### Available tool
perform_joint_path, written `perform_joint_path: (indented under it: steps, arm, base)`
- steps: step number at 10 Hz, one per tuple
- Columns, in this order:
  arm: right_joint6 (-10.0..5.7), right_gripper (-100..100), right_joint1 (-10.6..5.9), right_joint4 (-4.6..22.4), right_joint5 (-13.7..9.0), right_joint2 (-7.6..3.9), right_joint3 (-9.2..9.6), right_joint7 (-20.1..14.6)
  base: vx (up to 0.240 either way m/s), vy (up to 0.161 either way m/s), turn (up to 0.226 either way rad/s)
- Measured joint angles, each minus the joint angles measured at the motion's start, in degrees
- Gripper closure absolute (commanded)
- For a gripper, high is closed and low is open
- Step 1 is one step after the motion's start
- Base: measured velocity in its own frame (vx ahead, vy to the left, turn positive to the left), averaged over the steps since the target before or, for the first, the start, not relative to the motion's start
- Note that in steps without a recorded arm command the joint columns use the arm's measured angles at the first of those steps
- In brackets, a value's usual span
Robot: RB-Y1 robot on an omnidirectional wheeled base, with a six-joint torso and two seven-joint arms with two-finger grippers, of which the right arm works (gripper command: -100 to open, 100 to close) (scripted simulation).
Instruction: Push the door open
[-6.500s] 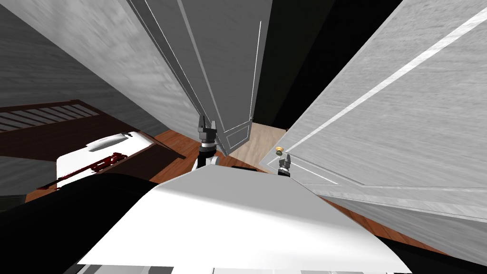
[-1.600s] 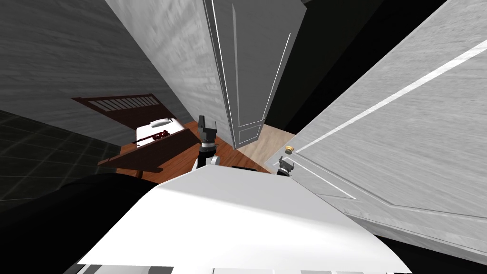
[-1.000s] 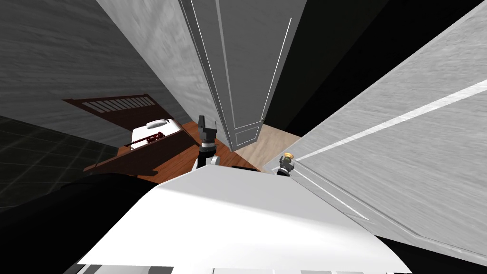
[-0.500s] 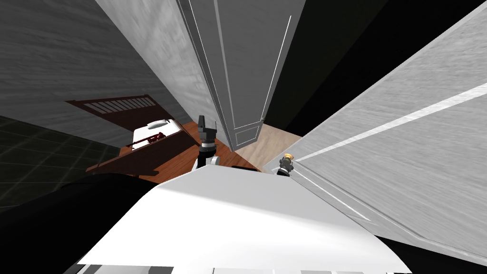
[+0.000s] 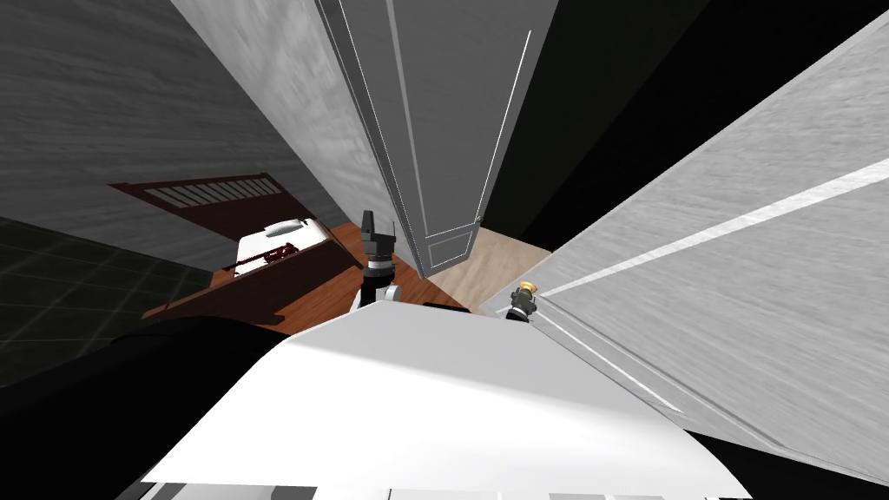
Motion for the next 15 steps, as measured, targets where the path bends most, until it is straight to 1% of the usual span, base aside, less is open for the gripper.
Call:
perform_joint_path:
  steps: [1,2,3,4,5,6,7,8,9,10,11,12,14,15]
  arm:
    - [0.04,100,-0.17,-0.19,-0.32,0.27,-0.55,0.71]
    - [0.13,100,-0.66,-0.21,-0.77,0.26,-1.29,1.45]
    - [-0.35,100,-1.72,0.64,-1.12,0.12,-1.94,2.00]
    - [-0.98,100,-2.89,2.04,-1.54,-0.30,-2.59,2.30]
    - [-0.53,100,-2.63,0.81,-1.93,0.16,-3.24,3.08]
    - [-0.46,100,-2.85,0.62,-2.34,0.32,-3.89,3.74]
    - [-0.49,100,-2.88,0.14,-2.71,0.78,-4.57,4.53]
    - [-1.22,100,-3.91,1.52,-3.02,0.64,-5.17,4.98]
    - [-1.35,100,-3.55,0.92,-3.28,1.13,-5.60,5.45]
    - [-1.21,100,-4.10,1.17,-3.65,1.27,-6.23,6.06]
    - [-1.40,100,-4.68,1.97,-4.02,1.00,-6.81,6.31]
    - [-2.38,100,-5.63,3.89,-4.28,0.55,-7.22,6.14]
    - [-2.82,100,-6.22,4.10,-4.49,0.69,-7.68,6.58]
    - [-2.37,100,-5.83,3.06,-4.53,0.99,-7.76,6.87]
  base:
    - [0.200,-0.089,-0.021]
    - [0.152,-0.111,-0.024]
    - [0.163,-0.119,0.004]
    - [0.165,-0.114,0.004]
    - [0.151,-0.115,-0.049]
    - [0.133,-0.102,-0.032]
    - [0.113,-0.073,-0.008]
    - [0.112,-0.067,-0.009]
    - [0.090,-0.066,-0.030]
    - [0.086,-0.055,-0.006]
    - [0.107,-0.058,-0.028]
    - [0.076,-0.037,-0.024]
    - [0.015,-0.009,-0.011]
    - [0.066,-0.041,-0.013]
